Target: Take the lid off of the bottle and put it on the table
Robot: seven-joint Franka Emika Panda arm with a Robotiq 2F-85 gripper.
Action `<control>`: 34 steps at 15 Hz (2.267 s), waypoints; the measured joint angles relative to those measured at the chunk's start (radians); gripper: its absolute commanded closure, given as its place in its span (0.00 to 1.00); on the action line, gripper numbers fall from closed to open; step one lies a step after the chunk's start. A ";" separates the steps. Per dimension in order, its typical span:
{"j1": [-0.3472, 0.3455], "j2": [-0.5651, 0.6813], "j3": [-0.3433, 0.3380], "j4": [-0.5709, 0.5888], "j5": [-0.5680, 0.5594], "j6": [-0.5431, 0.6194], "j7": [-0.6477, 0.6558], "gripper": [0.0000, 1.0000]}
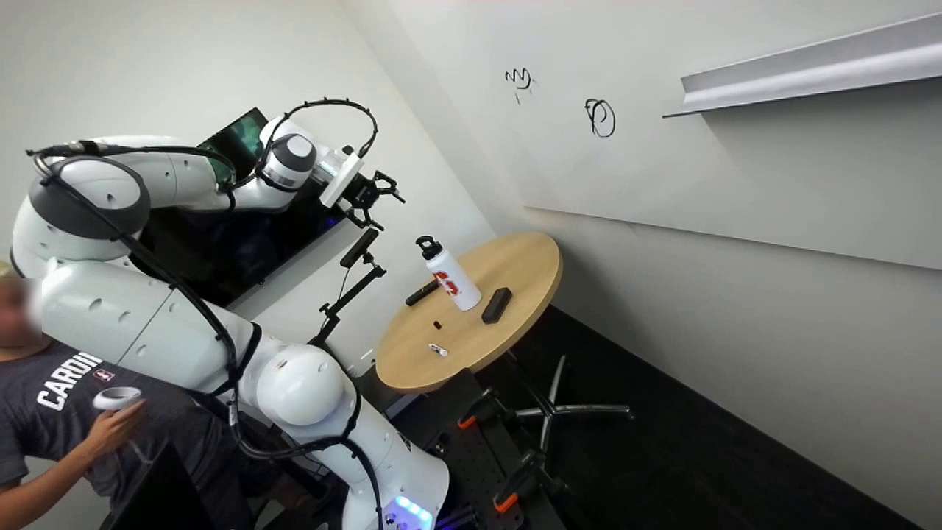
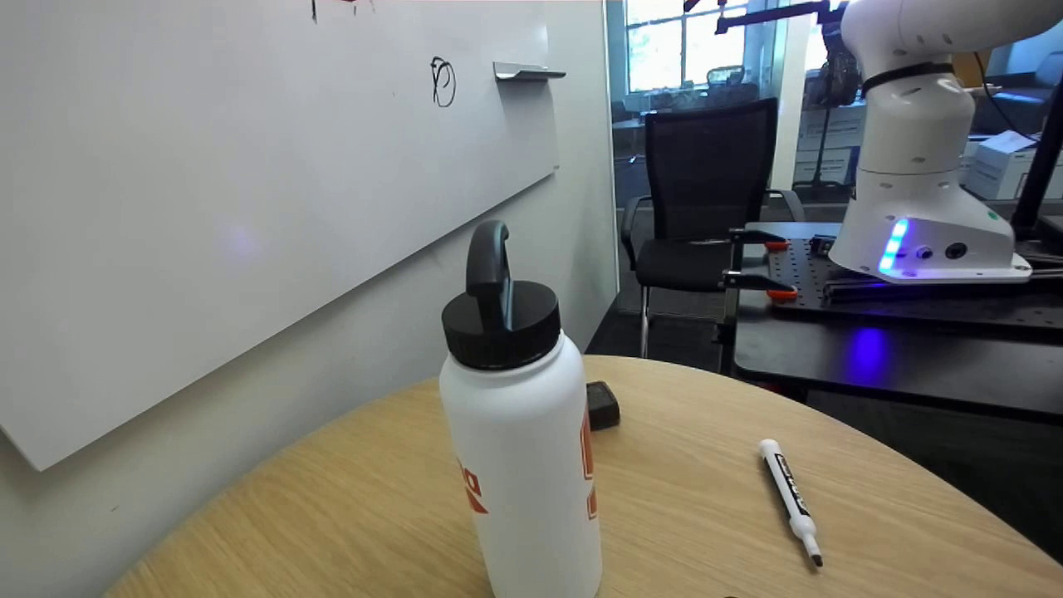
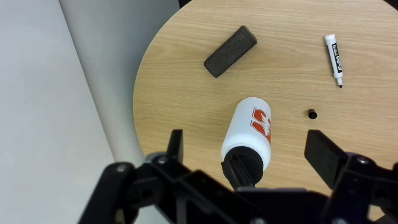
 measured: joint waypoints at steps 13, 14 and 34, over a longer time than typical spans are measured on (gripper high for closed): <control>0.011 0.138 0.053 0.067 -0.181 -0.001 -0.016 0.00; 0.013 0.172 0.066 0.086 -0.218 -0.001 -0.016 0.00; 0.055 0.444 0.109 0.244 -0.350 0.009 -0.016 0.00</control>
